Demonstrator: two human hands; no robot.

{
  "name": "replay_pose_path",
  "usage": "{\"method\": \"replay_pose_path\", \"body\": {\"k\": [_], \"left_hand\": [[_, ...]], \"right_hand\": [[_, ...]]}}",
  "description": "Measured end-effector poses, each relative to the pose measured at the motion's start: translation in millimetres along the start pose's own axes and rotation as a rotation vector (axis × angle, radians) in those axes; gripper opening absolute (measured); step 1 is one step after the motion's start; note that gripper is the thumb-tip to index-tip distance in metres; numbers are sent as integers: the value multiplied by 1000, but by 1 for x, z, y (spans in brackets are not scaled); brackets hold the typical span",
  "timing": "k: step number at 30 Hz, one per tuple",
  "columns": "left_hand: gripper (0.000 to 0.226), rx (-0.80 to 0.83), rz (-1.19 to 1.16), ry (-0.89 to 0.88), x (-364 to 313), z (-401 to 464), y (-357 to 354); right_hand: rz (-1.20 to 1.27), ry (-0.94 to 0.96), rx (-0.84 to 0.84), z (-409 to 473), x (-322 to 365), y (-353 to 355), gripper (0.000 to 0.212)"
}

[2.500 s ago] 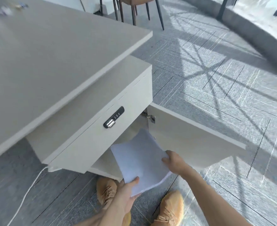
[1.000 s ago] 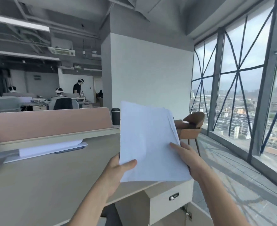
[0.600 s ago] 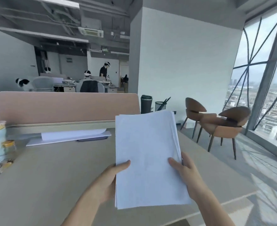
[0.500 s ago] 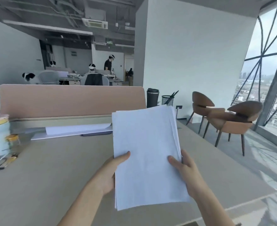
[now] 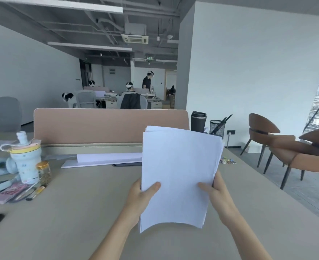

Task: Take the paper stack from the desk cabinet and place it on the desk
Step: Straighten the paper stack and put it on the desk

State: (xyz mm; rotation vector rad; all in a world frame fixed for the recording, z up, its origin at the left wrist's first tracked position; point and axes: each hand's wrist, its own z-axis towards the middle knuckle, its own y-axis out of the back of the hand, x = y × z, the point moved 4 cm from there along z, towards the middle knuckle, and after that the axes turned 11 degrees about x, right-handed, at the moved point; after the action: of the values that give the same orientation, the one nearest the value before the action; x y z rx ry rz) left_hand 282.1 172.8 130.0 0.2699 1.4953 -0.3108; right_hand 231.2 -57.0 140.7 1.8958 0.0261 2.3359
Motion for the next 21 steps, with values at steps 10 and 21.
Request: {"method": "replay_pose_path", "body": {"k": [10, 21], "left_hand": [[44, -33, -31, -108, -5, 17, 11], [11, -95, -87, -2, 27, 12, 1]], "right_hand": [[60, 203, -65, 24, 32, -1, 28], [26, 220, -121, 37, 23, -3, 29]]}}
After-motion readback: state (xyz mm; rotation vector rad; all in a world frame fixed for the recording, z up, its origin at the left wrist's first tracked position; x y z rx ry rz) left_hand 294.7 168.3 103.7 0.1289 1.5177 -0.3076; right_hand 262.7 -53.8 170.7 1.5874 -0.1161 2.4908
